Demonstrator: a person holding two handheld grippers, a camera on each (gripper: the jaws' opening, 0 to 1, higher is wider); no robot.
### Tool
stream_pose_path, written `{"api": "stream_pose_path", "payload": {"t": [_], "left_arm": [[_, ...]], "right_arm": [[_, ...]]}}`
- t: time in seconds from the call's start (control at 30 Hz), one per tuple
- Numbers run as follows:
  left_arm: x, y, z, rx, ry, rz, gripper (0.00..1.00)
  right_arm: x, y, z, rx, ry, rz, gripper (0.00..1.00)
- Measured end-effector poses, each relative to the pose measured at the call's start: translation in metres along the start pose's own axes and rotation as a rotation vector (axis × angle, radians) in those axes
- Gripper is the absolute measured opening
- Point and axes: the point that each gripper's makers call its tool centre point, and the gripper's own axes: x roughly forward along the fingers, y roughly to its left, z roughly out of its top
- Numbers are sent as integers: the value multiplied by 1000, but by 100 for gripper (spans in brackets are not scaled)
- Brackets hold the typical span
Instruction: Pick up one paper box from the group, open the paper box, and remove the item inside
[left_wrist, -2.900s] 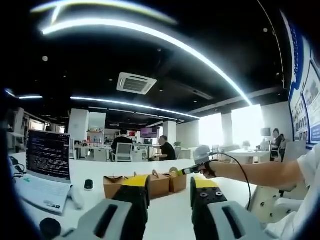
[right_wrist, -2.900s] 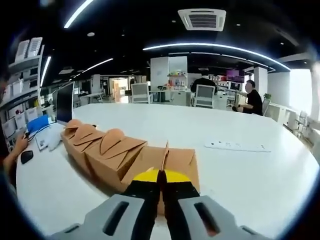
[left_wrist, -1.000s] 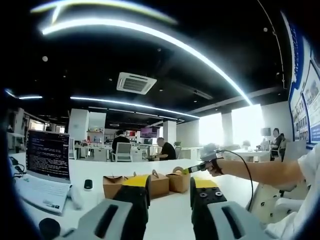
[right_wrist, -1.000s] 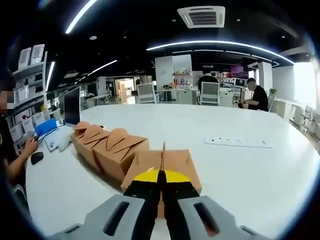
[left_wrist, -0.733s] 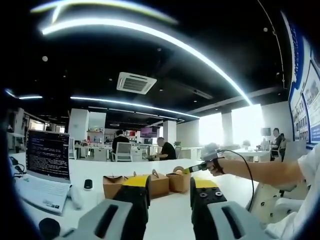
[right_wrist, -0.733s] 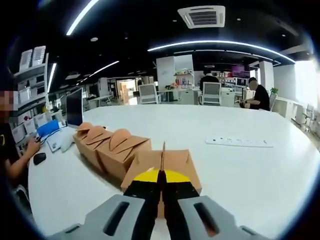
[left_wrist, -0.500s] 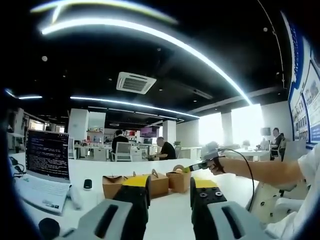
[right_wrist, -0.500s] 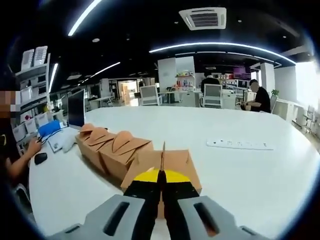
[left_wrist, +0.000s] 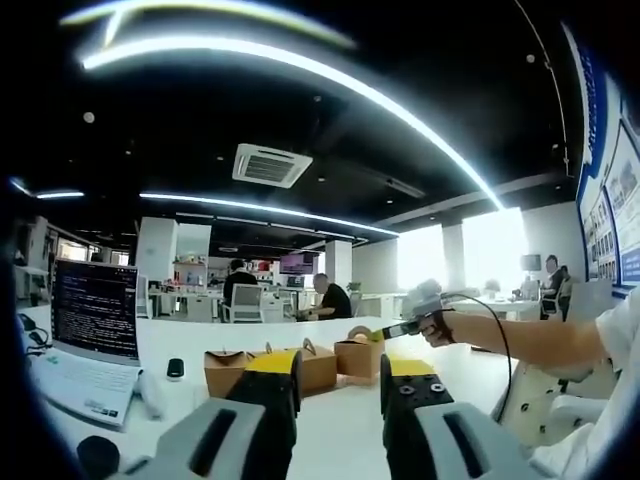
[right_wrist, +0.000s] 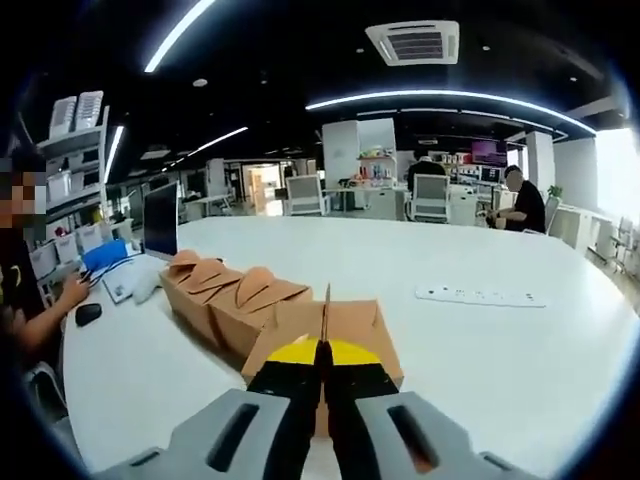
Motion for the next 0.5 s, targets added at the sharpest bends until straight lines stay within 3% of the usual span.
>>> {"api": "stream_pose_path", "payload": {"t": [0.5], "left_arm": [[0,-3,-2,0,4,-2,33]], "right_arm": [[-13,2,0,-9,-9,38,3]]}}
